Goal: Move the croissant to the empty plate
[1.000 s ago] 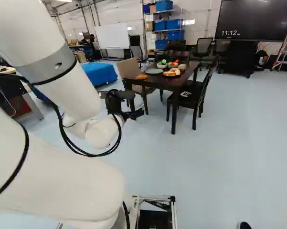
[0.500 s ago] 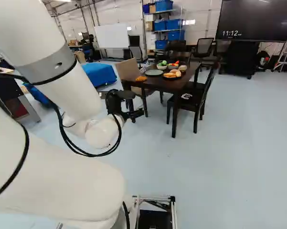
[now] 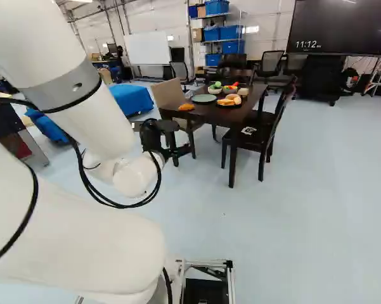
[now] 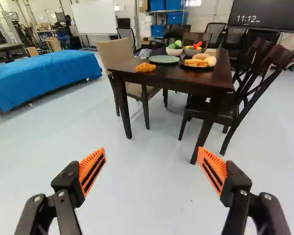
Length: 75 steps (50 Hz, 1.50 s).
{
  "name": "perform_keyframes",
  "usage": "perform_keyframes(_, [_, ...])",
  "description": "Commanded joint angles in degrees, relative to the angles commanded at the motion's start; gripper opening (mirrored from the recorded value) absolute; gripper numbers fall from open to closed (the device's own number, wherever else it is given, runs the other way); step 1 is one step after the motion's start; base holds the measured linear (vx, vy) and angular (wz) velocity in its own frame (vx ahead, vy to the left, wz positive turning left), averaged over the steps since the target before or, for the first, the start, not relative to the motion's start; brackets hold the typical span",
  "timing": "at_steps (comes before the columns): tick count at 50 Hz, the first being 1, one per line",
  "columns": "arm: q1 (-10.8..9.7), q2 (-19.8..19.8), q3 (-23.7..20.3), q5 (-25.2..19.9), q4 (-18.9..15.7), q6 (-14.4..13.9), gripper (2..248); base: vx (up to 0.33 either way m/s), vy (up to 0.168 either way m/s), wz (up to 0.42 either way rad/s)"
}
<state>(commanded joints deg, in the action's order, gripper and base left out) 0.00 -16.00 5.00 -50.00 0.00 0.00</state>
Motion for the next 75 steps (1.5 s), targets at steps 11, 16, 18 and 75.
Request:
perform_keyframes(11, [0.0,0.0,0.0,0.0,0.0,0.0,247,0.139,0.037,-0.013])
perform_keyframes(16, [0.0,0.0,0.0,0.0,0.0,0.0,247,0.132,0.033,-0.012])
perform_keyframes(18, [0.0,0.0,0.0,0.0,0.0,0.0,247,0.117,0.027,-0.02])
perform_keyframes(75, [0.0,0.0,0.0,0.0,0.0,0.0,247,0.132,0.022,-0.012])
